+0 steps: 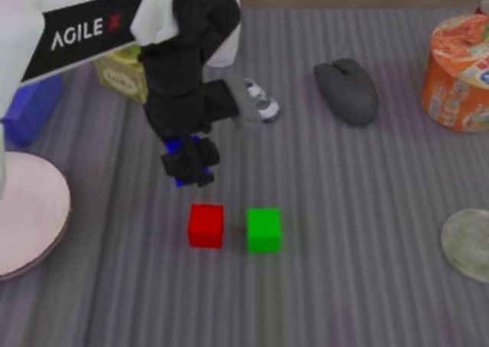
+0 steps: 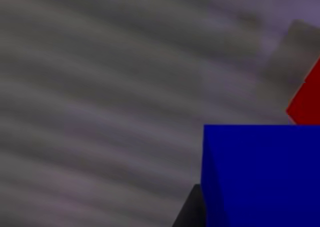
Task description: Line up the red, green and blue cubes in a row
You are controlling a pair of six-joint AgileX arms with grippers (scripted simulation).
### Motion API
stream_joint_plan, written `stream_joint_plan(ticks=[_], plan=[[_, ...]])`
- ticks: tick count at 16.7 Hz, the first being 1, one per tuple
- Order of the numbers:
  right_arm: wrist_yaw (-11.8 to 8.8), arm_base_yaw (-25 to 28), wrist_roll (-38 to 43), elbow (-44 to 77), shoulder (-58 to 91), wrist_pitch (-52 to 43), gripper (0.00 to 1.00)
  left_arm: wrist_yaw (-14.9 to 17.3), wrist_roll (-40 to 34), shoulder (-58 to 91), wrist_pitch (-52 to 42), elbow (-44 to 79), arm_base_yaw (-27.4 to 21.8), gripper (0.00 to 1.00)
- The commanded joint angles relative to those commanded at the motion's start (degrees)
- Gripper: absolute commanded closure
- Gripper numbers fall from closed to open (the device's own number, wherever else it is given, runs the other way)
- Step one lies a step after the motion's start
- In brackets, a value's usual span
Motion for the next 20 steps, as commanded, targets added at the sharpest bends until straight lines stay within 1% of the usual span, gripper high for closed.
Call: stream_joint_plan(ticks=[7, 10, 12, 17, 20], plan=[[0.00, 0.00, 0.00, 0.00, 0.00, 0.00, 0.00, 0.13, -1.81, 14.70, -12.56, 29.72, -14.99, 1.00], [0.00, 0.00, 0.00, 0.00, 0.00, 0.00, 0.00, 0.13, -2.58, 18.77, -16.22, 37.47, -19.83, 1.00], [0.00, 0.00, 0.00, 0.00, 0.00, 0.00, 0.00, 0.11, -2.87, 19.92, -17.30, 39.62, -21.36, 1.00], [0.00, 0.00, 0.00, 0.00, 0.00, 0.00, 0.00, 0.12, -2.81, 19.79, -17.07, 39.51, -21.27, 1.00], [0.00, 0.00, 0.00, 0.00, 0.00, 0.00, 0.00, 0.16, -3.10, 19.70, -13.01, 35.42, -21.10, 1.00]])
